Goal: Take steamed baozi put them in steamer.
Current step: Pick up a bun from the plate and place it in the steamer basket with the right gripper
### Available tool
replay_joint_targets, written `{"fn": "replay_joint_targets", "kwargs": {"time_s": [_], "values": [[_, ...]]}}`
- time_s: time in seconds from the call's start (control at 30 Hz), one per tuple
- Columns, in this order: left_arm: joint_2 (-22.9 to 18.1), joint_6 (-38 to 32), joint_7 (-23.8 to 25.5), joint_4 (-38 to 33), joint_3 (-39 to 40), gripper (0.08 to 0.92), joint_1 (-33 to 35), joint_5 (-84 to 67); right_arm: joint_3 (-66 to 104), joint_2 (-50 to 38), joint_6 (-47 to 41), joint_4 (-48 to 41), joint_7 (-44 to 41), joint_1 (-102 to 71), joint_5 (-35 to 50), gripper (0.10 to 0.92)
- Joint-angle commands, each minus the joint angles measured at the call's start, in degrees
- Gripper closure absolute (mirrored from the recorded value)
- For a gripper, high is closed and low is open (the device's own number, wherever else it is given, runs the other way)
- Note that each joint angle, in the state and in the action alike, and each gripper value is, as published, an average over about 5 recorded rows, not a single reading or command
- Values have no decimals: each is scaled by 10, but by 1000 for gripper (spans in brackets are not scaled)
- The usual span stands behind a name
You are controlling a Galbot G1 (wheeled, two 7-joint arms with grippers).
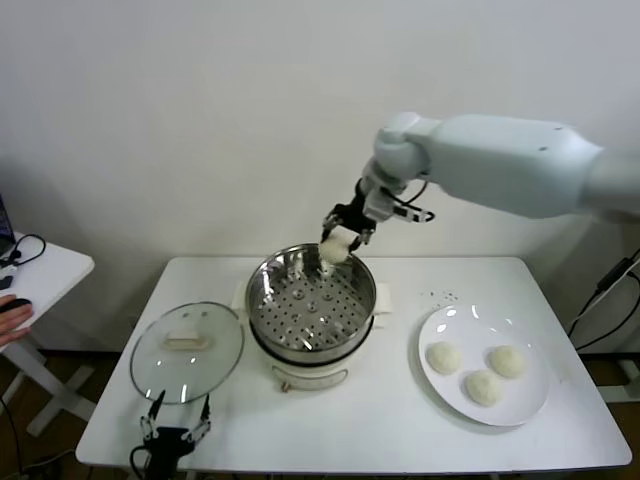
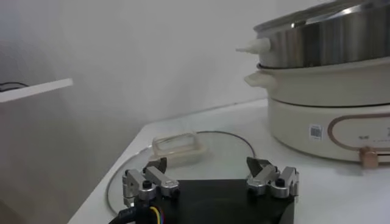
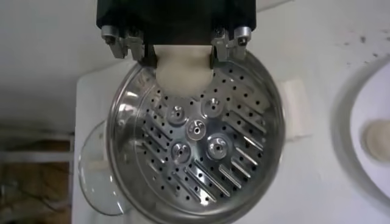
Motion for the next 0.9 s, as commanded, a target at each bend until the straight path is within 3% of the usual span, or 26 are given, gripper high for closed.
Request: {"fn": "replay_joint_targets", "kwargs": {"time_s": [0.03,0.7,0.9], "values": [[-1,-1,0,5,0,177,-1,1,25,90,96,-128,24,-97,-78,431],[-2,-5,0,10,2,177,-4,4,53,122,97,-207,36,-151,-126,429],[-2,-6,0,10,2,177,-5,4,55,124,97,-208,48,-143,-113,315]]}}
